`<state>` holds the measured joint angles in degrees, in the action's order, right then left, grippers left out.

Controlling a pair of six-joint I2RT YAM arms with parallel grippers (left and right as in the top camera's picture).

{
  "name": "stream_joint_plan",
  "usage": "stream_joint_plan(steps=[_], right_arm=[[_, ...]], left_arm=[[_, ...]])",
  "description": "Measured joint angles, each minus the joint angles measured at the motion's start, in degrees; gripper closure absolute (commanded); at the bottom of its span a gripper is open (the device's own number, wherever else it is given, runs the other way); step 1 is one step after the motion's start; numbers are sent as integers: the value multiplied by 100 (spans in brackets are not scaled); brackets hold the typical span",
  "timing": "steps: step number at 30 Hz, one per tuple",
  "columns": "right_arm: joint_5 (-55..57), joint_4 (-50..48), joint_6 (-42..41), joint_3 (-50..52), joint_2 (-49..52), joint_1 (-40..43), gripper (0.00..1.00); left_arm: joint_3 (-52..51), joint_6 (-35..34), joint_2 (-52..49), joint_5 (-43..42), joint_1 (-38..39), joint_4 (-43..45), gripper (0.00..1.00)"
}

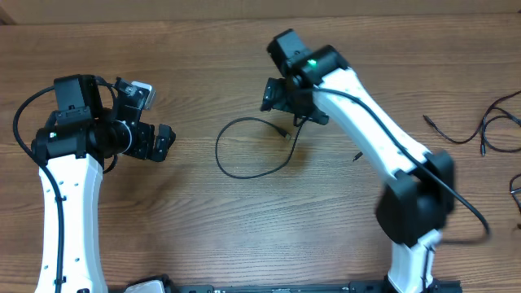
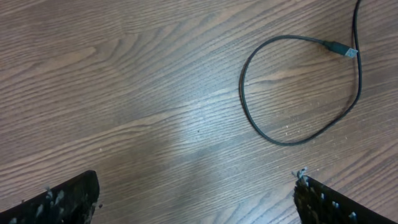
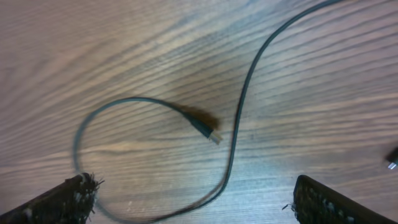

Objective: Untangle cables
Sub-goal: 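Lower the right gripper onto the middle of the S-shaped cable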

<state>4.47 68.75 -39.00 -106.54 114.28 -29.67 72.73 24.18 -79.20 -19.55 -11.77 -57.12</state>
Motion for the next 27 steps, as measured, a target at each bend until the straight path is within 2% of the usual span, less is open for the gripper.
stream_joint_plan(steps=[5,10,15,19,27], right_arm=[[31,-573,2,1102,-813,0,0],[26,-765,-2,1917,-835,0,0],[24,-970,-76,2409,-824,0,1],[26,-1241,-131,2723,-824,0,7],[22,-1484,-146,3130,-824,0,6]], left_arm=[[0,0,0,2,0,0,0],[0,0,0,0,0,-2,0],[0,0,0,0,0,0,0],[0,0,0,0,0,-2,0],[0,0,0,0,0,-2,0]])
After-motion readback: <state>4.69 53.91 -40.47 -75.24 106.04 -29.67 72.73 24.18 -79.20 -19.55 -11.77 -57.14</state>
